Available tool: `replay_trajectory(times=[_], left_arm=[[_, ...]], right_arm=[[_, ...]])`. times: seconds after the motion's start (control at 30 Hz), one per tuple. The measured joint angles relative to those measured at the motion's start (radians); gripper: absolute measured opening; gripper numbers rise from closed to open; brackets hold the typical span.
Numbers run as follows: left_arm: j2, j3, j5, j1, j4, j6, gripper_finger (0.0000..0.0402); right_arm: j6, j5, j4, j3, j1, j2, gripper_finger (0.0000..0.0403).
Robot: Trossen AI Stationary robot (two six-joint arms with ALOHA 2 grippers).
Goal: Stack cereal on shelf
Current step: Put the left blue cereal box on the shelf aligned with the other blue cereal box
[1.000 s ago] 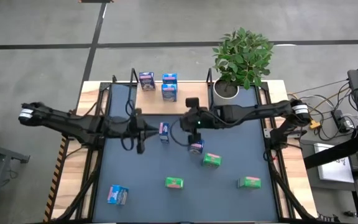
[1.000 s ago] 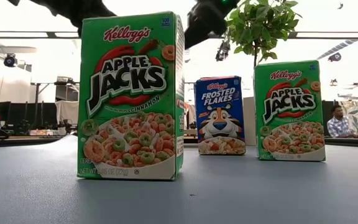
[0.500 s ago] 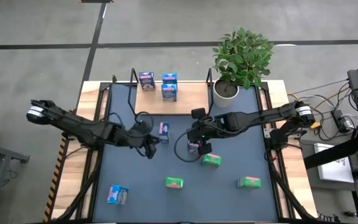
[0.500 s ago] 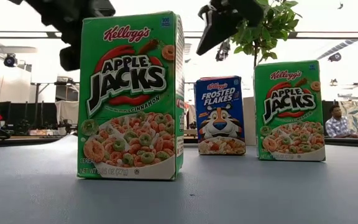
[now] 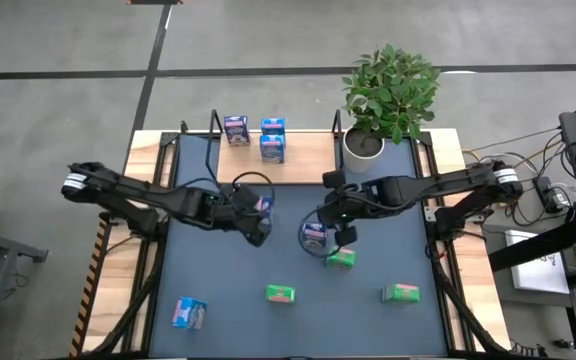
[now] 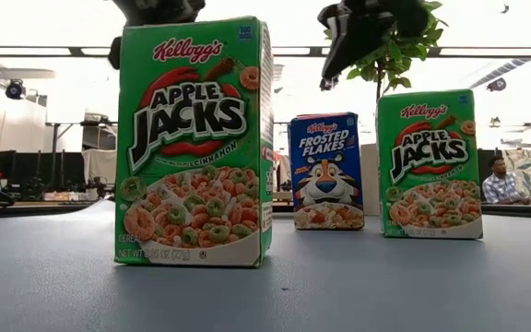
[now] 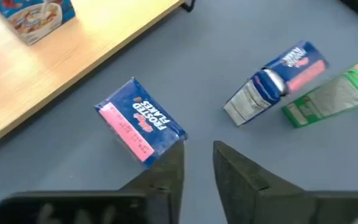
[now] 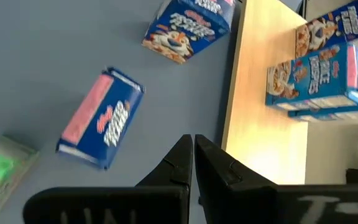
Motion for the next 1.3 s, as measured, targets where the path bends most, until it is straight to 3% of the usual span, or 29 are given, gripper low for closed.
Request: replay_trajectory(times=[0.13,0.4,0.57,1.13,1.3], left_arm=[[0.026,-0.002,-0.001,0.016,0.002,-0.026,0.0126],[0.077,-0.016,-0.100,0.042,-0.008,-0.064,0.0242],[0.079,-0.018,-0.125,0.060,-0.009,-0.077,0.0284],[0.208,-0.026,-0.174,0.058,0.050,-0.108,0.0297],[0.224,-0.026,-0.173,0.053,0.049,-0.112,0.0280]], right_arm=[[0.007,0.000,0.025,-0.055,-0.001,-0.059,0.0009],[0.000,-0.001,0.101,-0.116,-0.002,-0.127,0.0009],[-0.004,-0.001,0.111,-0.116,-0.002,-0.130,0.0009],[-0.017,-0.001,0.110,-0.118,-0.002,-0.123,0.0009],[-0.017,-0.001,0.111,-0.118,-0.002,-0.122,0.0009]])
